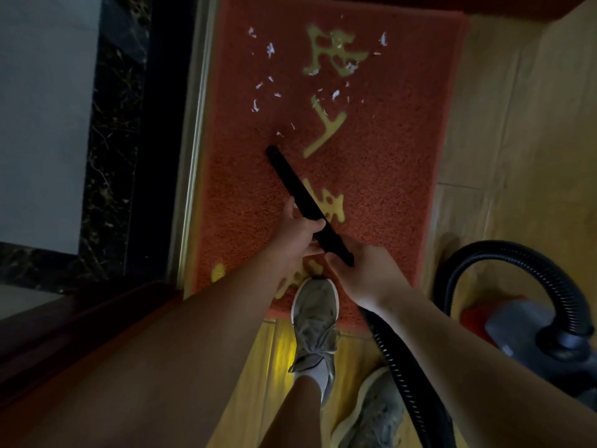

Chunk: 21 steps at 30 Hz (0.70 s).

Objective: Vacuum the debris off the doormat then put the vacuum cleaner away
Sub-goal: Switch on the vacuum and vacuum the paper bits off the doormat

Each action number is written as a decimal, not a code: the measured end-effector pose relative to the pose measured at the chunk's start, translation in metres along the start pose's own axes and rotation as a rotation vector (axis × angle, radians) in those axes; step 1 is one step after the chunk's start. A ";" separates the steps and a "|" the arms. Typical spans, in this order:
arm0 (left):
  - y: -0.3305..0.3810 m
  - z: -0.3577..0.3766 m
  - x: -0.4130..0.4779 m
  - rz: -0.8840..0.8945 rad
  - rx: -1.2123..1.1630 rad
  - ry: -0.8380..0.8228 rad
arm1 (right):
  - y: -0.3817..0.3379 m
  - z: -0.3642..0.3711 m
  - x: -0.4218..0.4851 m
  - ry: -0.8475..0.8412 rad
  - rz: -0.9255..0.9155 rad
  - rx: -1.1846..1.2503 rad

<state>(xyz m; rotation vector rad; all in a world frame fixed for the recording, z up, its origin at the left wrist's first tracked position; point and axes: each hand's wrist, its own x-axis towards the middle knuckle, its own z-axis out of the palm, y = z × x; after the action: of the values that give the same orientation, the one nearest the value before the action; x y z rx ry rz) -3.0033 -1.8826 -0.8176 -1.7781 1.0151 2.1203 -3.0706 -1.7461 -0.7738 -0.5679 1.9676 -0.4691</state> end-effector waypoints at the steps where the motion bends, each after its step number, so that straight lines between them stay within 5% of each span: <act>1: 0.002 -0.002 0.001 0.001 -0.003 0.002 | -0.003 0.000 0.002 0.000 -0.003 0.001; 21: 0.014 -0.013 0.008 0.033 0.007 -0.042 | -0.016 0.001 0.010 -0.009 0.008 0.047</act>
<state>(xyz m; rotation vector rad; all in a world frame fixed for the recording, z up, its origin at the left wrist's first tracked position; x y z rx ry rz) -3.0024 -1.9031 -0.8204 -1.7181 1.0477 2.1609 -3.0706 -1.7647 -0.7732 -0.5316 1.9448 -0.5054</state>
